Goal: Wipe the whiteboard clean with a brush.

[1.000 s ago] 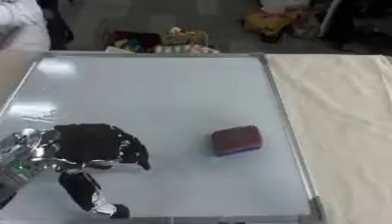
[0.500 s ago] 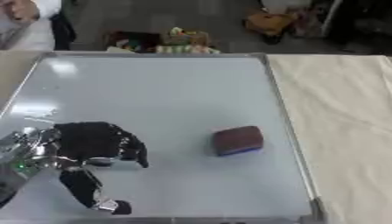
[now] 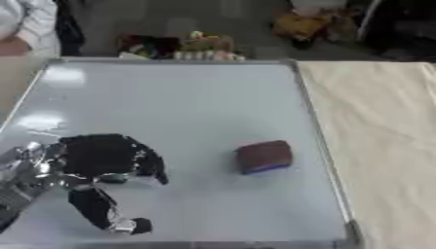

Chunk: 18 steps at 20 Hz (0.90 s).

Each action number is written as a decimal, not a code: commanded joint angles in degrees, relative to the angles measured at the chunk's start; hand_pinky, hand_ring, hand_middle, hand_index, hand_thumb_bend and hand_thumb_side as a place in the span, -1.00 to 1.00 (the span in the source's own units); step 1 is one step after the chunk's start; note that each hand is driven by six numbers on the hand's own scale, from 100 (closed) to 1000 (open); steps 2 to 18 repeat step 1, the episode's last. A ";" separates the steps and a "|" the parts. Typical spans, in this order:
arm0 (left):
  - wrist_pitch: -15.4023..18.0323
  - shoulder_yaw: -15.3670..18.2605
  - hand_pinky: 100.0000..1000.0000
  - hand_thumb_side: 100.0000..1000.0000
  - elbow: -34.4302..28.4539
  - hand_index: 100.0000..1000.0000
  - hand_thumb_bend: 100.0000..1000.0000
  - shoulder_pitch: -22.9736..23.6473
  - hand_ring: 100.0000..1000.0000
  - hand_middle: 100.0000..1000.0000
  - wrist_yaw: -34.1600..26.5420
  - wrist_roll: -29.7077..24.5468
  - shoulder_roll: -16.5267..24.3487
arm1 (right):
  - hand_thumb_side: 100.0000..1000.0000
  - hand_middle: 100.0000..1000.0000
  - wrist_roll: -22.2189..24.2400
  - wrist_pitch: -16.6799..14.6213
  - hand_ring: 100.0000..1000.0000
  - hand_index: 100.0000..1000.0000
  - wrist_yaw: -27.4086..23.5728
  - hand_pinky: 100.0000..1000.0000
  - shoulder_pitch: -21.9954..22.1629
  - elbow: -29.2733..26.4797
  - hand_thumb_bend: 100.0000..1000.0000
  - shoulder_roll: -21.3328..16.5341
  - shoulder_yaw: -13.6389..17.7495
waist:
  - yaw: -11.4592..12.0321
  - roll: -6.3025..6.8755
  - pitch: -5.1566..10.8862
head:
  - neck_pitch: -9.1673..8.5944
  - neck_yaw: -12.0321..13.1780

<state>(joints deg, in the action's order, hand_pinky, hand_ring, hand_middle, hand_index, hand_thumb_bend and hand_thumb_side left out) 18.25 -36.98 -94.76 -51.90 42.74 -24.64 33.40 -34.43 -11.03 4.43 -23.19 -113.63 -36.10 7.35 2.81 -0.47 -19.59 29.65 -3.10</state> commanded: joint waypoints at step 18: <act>-1.30 3.76 0.03 0.67 -6.16 0.51 -0.69 0.32 0.41 0.29 2.07 6.31 2.74 | 1.00 0.50 -0.20 0.05 0.53 0.69 -0.25 0.60 -0.58 -0.96 -1.00 -1.69 0.58 | 0.07 0.01 1.55 | -0.11 0.55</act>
